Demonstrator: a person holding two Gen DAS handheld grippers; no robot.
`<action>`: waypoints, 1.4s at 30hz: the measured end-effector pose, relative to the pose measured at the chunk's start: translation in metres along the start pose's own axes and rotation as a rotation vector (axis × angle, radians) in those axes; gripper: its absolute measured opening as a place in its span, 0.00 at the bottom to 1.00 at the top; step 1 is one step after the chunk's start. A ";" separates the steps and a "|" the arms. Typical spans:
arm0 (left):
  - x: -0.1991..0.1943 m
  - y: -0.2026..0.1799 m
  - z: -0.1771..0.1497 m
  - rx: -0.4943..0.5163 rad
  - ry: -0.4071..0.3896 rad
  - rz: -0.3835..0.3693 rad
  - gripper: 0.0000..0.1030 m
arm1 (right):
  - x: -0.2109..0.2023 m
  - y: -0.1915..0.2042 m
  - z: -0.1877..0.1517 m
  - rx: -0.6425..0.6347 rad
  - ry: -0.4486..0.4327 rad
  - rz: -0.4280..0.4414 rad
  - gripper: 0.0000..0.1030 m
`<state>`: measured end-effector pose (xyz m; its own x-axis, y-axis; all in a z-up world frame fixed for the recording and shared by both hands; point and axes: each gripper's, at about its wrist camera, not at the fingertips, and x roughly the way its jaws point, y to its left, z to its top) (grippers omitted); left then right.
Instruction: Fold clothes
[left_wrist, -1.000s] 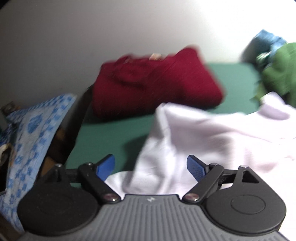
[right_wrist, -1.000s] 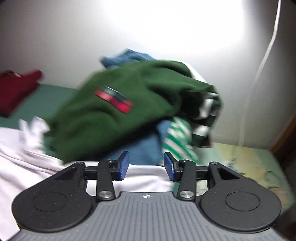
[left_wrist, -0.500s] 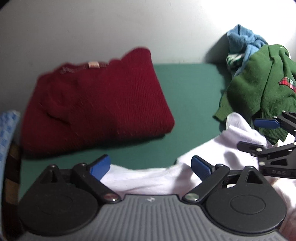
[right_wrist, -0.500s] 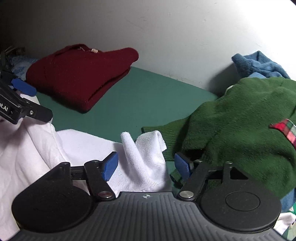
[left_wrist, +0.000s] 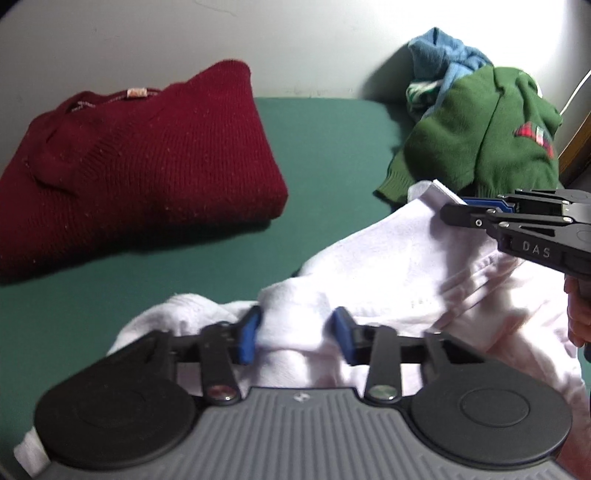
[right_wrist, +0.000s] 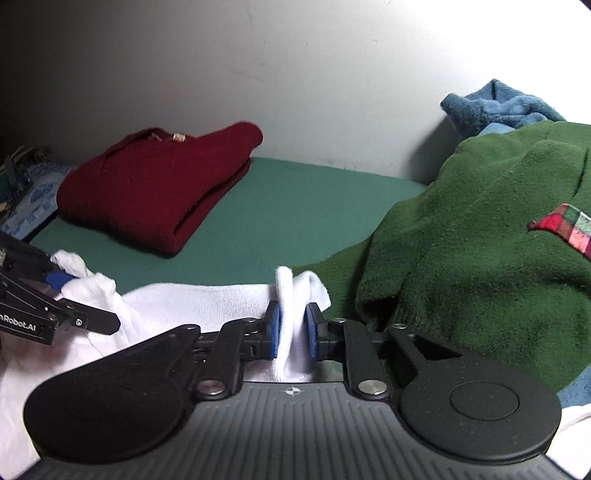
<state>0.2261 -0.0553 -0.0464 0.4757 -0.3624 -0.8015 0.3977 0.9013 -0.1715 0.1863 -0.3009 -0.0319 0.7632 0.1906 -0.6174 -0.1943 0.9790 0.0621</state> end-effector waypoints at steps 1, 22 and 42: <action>-0.003 0.000 0.003 -0.005 -0.018 0.001 0.24 | -0.004 -0.003 0.002 0.015 -0.023 -0.001 0.09; -0.005 0.019 0.024 -0.066 0.018 -0.179 0.64 | 0.040 0.008 0.000 -0.007 0.106 0.032 0.58; -0.013 -0.009 0.041 -0.031 -0.114 -0.042 0.08 | -0.018 -0.010 0.015 0.075 -0.105 0.088 0.11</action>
<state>0.2488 -0.0680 -0.0105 0.5461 -0.4232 -0.7230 0.3958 0.8910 -0.2226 0.1840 -0.3125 -0.0098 0.8061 0.2785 -0.5222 -0.2195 0.9601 0.1733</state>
